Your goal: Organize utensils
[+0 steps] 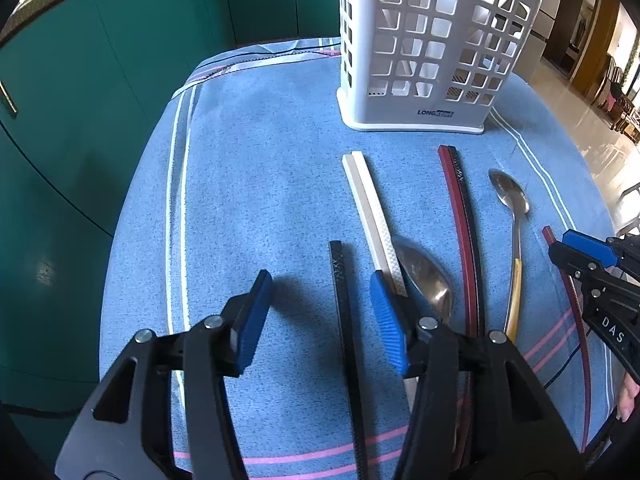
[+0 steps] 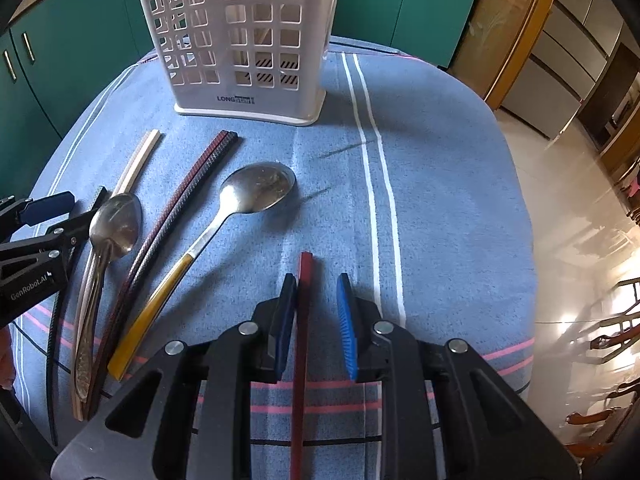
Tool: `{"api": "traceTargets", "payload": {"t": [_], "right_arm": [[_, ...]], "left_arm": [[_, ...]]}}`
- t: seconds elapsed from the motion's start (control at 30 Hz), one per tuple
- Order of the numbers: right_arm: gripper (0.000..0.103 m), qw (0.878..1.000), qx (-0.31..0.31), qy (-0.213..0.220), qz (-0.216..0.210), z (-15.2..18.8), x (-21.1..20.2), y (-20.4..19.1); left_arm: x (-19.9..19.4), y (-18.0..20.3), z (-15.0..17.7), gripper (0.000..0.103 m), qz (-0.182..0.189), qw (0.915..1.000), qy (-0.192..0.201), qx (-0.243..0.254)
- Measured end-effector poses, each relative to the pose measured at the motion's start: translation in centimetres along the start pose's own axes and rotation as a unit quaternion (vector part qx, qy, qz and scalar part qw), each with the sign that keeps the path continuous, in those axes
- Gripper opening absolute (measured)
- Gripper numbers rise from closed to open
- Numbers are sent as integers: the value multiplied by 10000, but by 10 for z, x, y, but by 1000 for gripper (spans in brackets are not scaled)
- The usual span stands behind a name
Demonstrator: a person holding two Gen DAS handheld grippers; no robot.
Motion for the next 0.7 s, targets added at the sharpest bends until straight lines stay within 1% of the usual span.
{"api": "traceTargets", "payload": {"t": [0.17,0.7], "right_arm": [[23,9999,58,23,-97,-1,2,3],[22,9998,106,117,-87,1,2,0]], "left_arm": [[0,0,0,51,5,10000,26,5],[-3,-1,3,50,35,9999,121,19]]}}
Point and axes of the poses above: each gripper's, at about its wrist camera, not at the fingertips, and x roughly the way its jaws point, y to its right, z to its underside, the point moved 8 cm from there along x, roughly the way its jaws point, and after that the axes turned 15 degrees about -x, right-handed, at the moved point
